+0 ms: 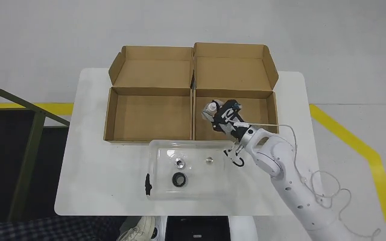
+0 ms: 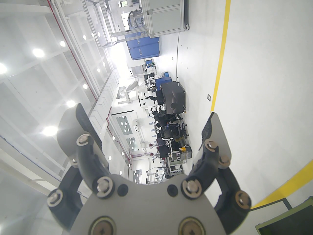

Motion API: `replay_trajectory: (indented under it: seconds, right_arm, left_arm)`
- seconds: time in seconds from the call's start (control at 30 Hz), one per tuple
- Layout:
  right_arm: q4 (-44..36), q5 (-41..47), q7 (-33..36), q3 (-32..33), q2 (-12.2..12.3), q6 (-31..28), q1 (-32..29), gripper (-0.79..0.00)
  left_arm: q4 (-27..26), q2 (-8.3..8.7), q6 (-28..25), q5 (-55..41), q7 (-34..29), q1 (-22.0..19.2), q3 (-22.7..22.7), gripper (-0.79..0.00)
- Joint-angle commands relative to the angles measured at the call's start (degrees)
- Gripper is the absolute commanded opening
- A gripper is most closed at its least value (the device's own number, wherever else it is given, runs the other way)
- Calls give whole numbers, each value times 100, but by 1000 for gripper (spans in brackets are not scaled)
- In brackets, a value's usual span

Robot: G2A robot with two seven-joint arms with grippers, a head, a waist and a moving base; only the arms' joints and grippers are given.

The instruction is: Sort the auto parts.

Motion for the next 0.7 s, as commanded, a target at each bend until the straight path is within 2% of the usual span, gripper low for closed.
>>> replay_trajectory:
  seconds: [0.0,0.27,0.33,0.47,0.53,0.6,0.67]
  right_arm:
    - [86,10,54,-58,-17,-6,46,-785]
    - [424,-97,212,-267,-101,186,265,-779]
    - [509,-57,225,-301,-120,174,305,-637]
    - [655,-26,217,-346,-152,172,375,-446]
    - [701,-24,216,-374,-167,177,393,-274]
    - [744,-17,209,-396,-181,180,408,-206]
    - [777,-15,206,-414,-193,177,411,-191]
  left_arm:
    - [0,0,0,0,0,0,0,0]
    - [0,0,0,0,0,0,0,0]
    - [0,0,0,0,0,0,0,0]
    - [0,0,0,0,0,0,0,0]
    - [0,0,0,0,0,0,0,0]
    - [0,0,0,0,0,0,0,0]
    - [0,0,0,0,0,0,0,0]
